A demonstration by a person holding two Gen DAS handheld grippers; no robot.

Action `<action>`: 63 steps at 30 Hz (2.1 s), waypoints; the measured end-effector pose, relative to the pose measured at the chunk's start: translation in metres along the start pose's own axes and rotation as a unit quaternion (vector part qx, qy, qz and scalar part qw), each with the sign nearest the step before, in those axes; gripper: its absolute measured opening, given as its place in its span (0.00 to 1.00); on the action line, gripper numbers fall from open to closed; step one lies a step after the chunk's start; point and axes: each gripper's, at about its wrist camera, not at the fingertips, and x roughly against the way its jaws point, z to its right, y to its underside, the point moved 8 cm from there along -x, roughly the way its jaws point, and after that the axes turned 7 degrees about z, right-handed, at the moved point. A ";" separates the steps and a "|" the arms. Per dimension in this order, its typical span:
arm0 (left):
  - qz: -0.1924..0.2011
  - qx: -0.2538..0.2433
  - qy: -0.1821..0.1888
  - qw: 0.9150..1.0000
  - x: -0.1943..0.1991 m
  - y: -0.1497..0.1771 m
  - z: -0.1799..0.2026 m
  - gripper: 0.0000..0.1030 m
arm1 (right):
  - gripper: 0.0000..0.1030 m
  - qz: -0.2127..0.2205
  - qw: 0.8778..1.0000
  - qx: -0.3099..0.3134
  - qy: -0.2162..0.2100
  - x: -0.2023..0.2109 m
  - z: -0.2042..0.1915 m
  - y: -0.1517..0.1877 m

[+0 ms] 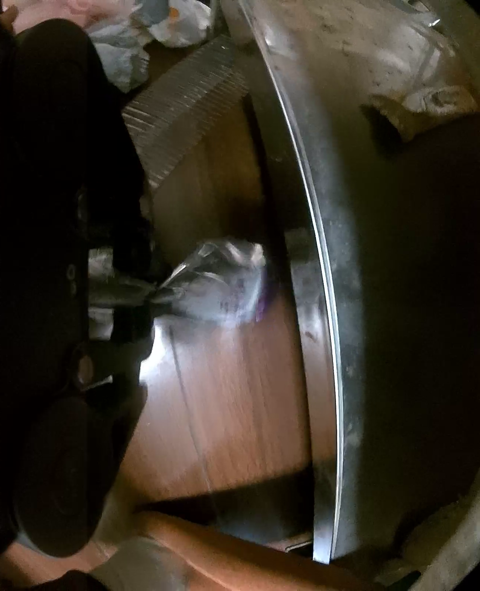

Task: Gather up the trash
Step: 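Lower right tool to grasp silver snack wrapper while left tool grasps yogurt bottle, then lift wrapper and yogurt bottle over the teal wastebasket and open both tools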

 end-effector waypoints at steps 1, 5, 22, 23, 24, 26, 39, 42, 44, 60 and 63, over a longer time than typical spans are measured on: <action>-0.001 -0.001 0.003 1.000 0.005 -0.001 0.002 0.40 | 0.08 0.000 1.000 -0.003 -0.001 0.005 0.001 0.001; 0.005 0.000 0.015 1.000 0.031 -0.012 0.012 0.40 | 0.07 0.005 1.000 -0.001 -0.014 0.031 0.009 0.005; 0.138 0.049 -0.017 0.989 0.238 -0.042 0.062 0.40 | 0.07 0.062 0.989 0.041 -0.126 0.235 -0.007 0.023; 0.149 0.056 -0.020 0.987 0.253 -0.039 0.063 0.40 | 0.07 0.070 0.988 0.047 -0.132 0.252 -0.009 0.025; 0.163 0.066 -0.021 0.984 0.267 -0.037 0.065 0.40 | 0.07 0.079 0.985 0.054 -0.140 0.268 -0.010 0.026; 0.192 0.087 -0.022 0.977 0.295 -0.032 0.068 0.40 | 0.07 0.101 0.980 0.066 -0.158 0.298 -0.014 0.028; 0.339 0.143 -0.063 0.928 0.430 0.002 0.075 0.41 | 0.07 0.206 0.942 0.114 -0.239 0.449 -0.041 0.038; 0.365 0.151 -0.065 0.916 0.456 0.008 0.075 0.41 | 0.07 0.229 0.931 0.124 -0.254 0.477 -0.050 0.037; 0.382 0.159 -0.066 0.908 0.471 0.011 0.073 0.41 | 0.07 0.241 0.925 0.131 -0.263 0.492 -0.057 0.036; 0.465 0.219 -0.119 0.849 0.583 0.035 -0.010 0.41 | 0.08 0.319 0.864 0.210 -0.327 0.594 -0.179 0.001; 0.466 0.230 -0.130 0.844 0.589 0.034 -0.037 0.41 | 0.08 0.314 0.860 0.220 -0.337 0.595 -0.210 -0.006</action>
